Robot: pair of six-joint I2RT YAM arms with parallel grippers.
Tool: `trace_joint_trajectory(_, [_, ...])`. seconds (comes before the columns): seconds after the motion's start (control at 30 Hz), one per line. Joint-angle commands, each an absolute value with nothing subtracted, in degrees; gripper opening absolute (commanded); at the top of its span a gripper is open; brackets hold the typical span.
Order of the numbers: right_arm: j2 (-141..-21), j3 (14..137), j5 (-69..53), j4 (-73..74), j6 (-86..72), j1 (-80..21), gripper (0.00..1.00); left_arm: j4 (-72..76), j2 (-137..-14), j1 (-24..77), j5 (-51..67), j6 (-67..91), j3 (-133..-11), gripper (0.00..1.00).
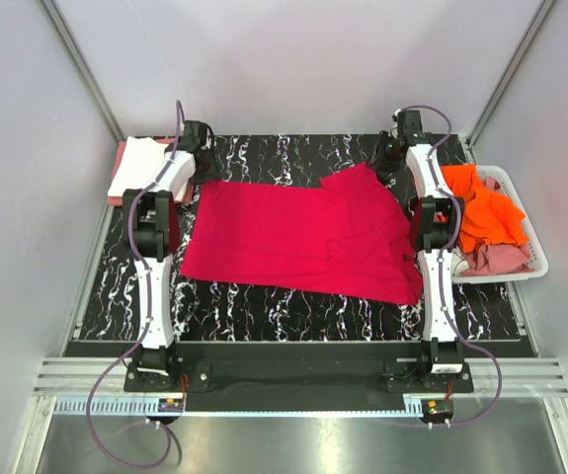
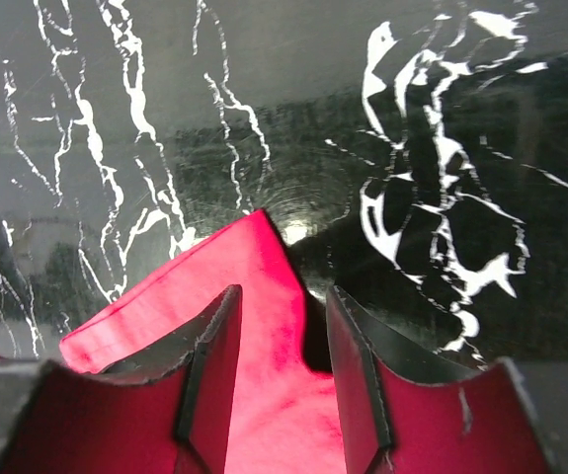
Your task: Fold and stack the t-shirts
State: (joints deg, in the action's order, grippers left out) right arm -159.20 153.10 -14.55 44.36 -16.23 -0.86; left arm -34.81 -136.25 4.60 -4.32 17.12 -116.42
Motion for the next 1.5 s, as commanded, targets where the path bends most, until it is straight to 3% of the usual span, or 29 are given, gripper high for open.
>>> trace_joint_trajectory(0.0, [-159.87, 153.63, -18.8, 42.45, -15.64, -1.49, 0.46, -34.63, -136.76, 4.04, -0.97, 16.69, -119.62, 0.5])
trace_joint_trajectory(0.37, [-161.37, 153.72, -16.96, 42.45, -14.77, -2.72, 0.43, -34.8, -137.02, 3.6, 0.7, 19.6, -116.8, 0.49])
trace_joint_trajectory(0.47, [-161.54, 153.63, -15.74, 42.54, -15.12, -2.72, 0.26, -34.89, -136.67, 3.6, 0.27, 18.64, -118.56, 0.51])
trace_joint_trajectory(0.5, [-161.46, 153.63, -15.47, 42.54, -15.38, -2.64, 0.13, -34.89, -136.5, 3.6, -1.13, 18.37, -119.0, 0.52])
trace_joint_trajectory(0.6, [-161.54, 153.54, -14.15, 42.54, -15.82, -2.72, 0.0, -35.24, -136.32, 3.43, -4.47, 18.54, -119.36, 0.54])
trace_joint_trajectory(1.1, [-161.89, 153.55, -14.94, 42.36, -16.7, -2.11, 0.0, -36.3, -140.26, 2.2, -2.38, 23.2, -122.34, 0.58])
trace_joint_trajectory(1.4, [-161.46, 152.67, -16.26, 41.49, -17.84, -1.23, 0.0, -37.79, -141.76, 2.11, -0.53, 23.73, -123.4, 0.48])
trace_joint_trajectory(1.43, [-161.37, 152.4, -16.26, 41.48, -17.84, -1.23, 0.0, -37.88, -141.85, 2.11, -0.18, 23.82, -123.66, 0.44])
trace_joint_trajectory(1.47, [-161.11, 152.32, -16.26, 41.22, -17.67, -1.23, 0.0, -37.97, -141.94, 2.11, -0.26, 23.73, -123.84, 0.32])
